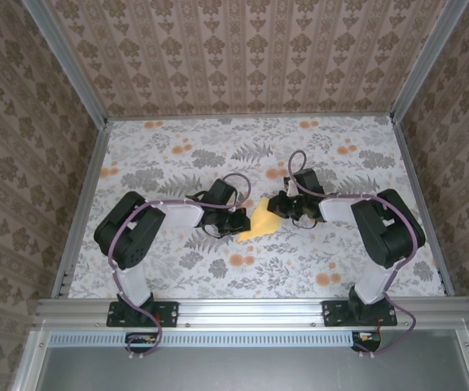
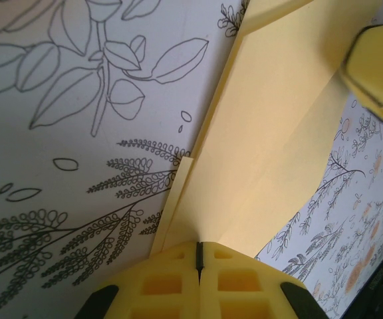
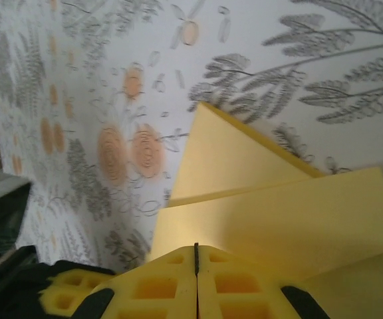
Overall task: Fold a paper plane with a square sheet of paper (pick it up from the middle)
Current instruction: Fourth fold the wing at the center of the table.
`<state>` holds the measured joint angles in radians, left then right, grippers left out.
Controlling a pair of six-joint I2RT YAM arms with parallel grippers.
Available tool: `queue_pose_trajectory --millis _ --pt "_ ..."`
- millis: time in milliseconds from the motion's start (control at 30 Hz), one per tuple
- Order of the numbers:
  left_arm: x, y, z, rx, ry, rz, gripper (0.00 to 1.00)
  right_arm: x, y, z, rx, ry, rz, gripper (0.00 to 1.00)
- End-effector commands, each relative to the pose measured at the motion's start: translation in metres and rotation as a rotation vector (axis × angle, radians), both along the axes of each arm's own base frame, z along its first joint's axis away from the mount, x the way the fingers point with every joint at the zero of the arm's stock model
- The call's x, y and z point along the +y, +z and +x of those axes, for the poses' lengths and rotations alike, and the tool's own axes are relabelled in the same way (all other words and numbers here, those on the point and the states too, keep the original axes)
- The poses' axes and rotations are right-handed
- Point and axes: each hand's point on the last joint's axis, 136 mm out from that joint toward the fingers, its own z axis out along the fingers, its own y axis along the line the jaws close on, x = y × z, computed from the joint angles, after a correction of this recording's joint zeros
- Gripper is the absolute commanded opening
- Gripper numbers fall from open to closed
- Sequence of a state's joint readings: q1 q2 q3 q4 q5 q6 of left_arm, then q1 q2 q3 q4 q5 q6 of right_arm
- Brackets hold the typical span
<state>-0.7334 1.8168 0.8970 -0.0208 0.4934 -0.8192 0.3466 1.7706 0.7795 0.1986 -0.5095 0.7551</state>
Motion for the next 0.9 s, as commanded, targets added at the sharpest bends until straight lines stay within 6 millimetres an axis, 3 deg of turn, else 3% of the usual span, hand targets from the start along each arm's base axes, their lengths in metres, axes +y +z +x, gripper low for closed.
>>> queue_pose_trajectory --millis 0,167,333,400,567,700,867 --pt "0.03 -0.04 -0.03 0.122 0.016 0.16 0.0 -0.008 -0.016 0.004 0.054 -0.021 -0.021 0.06" --pt "0.029 -0.036 -0.029 0.115 0.005 0.15 0.0 -0.039 -0.025 0.017 0.086 -0.111 -0.031 0.06" --pt "0.018 -0.019 -0.021 0.072 -0.037 0.121 0.0 -0.052 0.004 0.027 0.03 -0.128 -0.085 0.07" --pt "0.007 0.001 -0.011 0.021 -0.057 0.083 0.08 -0.052 0.02 0.028 0.012 -0.13 -0.084 0.09" --pt "-0.011 0.058 0.018 -0.124 -0.062 -0.012 0.34 -0.056 0.033 0.012 0.038 -0.174 -0.059 0.18" --pt "0.008 0.072 0.037 -0.169 0.017 0.008 0.48 -0.058 0.035 -0.002 0.069 -0.249 0.008 0.35" --pt "0.036 0.07 0.049 -0.173 0.097 0.021 0.53 -0.046 0.037 -0.01 0.09 -0.27 0.044 0.44"
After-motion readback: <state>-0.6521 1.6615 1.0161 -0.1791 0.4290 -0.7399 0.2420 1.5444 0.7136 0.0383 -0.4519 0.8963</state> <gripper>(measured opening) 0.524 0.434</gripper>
